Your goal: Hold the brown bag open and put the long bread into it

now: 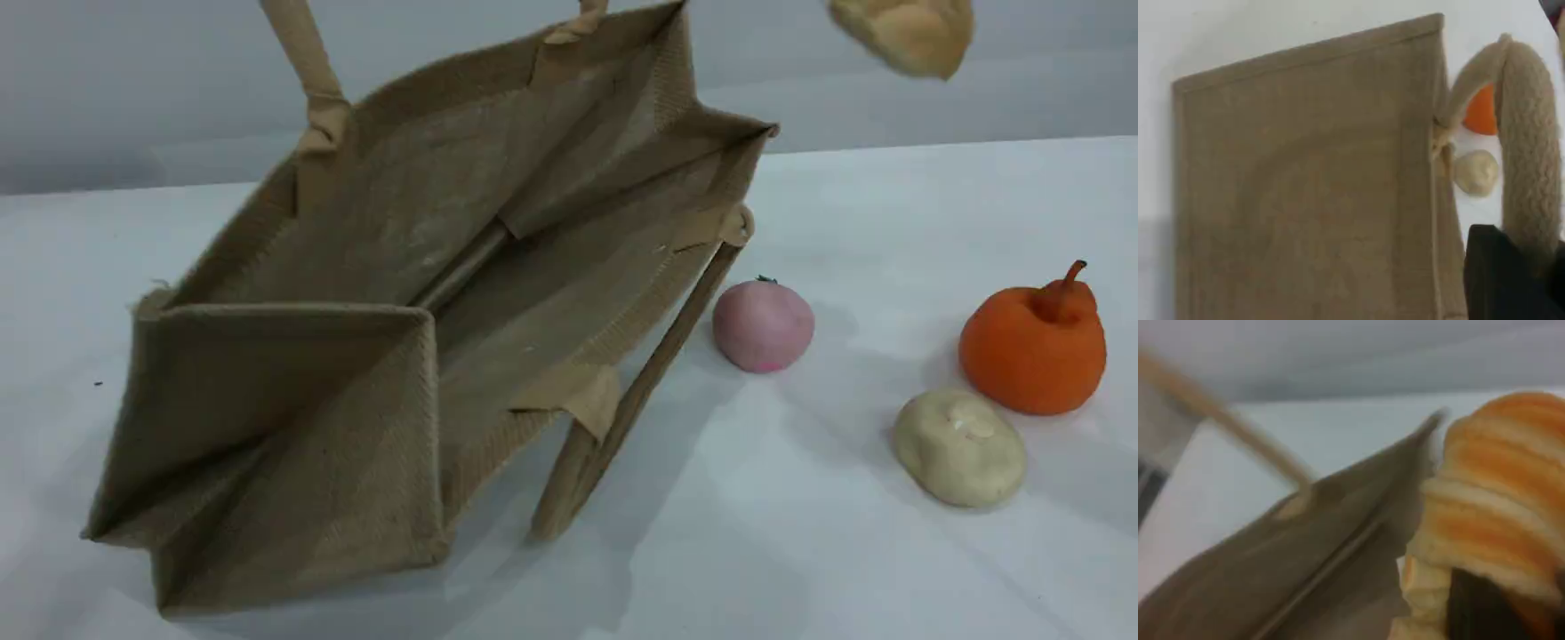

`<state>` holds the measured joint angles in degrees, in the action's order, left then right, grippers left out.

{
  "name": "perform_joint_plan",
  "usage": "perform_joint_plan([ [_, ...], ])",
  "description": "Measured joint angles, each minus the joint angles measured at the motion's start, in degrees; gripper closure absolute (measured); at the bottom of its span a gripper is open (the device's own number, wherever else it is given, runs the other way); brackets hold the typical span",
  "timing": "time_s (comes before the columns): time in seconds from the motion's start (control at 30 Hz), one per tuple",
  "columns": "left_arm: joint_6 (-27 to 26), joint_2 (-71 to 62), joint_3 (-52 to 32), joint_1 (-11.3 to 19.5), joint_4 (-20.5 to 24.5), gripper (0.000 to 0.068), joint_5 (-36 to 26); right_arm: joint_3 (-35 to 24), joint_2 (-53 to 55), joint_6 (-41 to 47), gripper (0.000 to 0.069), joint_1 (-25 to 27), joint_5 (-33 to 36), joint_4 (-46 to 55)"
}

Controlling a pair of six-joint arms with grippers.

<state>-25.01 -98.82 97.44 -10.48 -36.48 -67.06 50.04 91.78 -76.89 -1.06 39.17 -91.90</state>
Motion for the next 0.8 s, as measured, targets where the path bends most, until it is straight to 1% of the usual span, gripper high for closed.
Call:
perform_joint_plan([
  [0.07, -0.1, 0.0, 0.5, -0.9, -0.1, 0.0596, -0.1, -0.3, 0.1, 1.7, 0.0561, -1.5, 3.6, 2.6],
  [0.13, -0.1, 0.1, 1.7, -1.1, 0.9, 0.0596, 0.0, -0.3, 0.1, 3.5, 0.0561, -3.8, 6.1, 4.1],
  [0.23, 0.4, 0.1, 3.2, -1.1, 0.9, 0.0596, 0.0, -0.3, 0.1, 4.1, 0.0561, -7.9, 6.3, 5.1],
  [0.3, 0.6, 0.1, 3.4, -1.1, 0.9, 0.0596, -0.1, -0.3, 0.1, 4.1, 0.0562, -10.8, 5.9, 2.9],
  [0.4, 0.6, 0.1, 3.4, -1.1, 0.7, 0.0596, -0.8, -0.3, 0.1, 4.1, 0.0562, -15.6, 4.3, 2.1],
  [0.6, 0.6, 0.2, 3.4, -1.1, 0.1, 0.0596, -1.6, -0.2, 0.3, 1.2, 0.0562, -23.9, -5.5, -4.2],
  [0.67, 0.6, 0.2, 3.4, -1.1, 0.1, 0.0596, -1.7, -0.2, 0.5, -0.1, 0.0562, -25.3, -7.7, -5.8],
  [0.8, 0.6, 0.2, 3.4, -1.1, 0.1, 0.0596, -1.7, -0.2, 2.6, -0.3, 0.057, -25.3, -10.2, -6.3],
])
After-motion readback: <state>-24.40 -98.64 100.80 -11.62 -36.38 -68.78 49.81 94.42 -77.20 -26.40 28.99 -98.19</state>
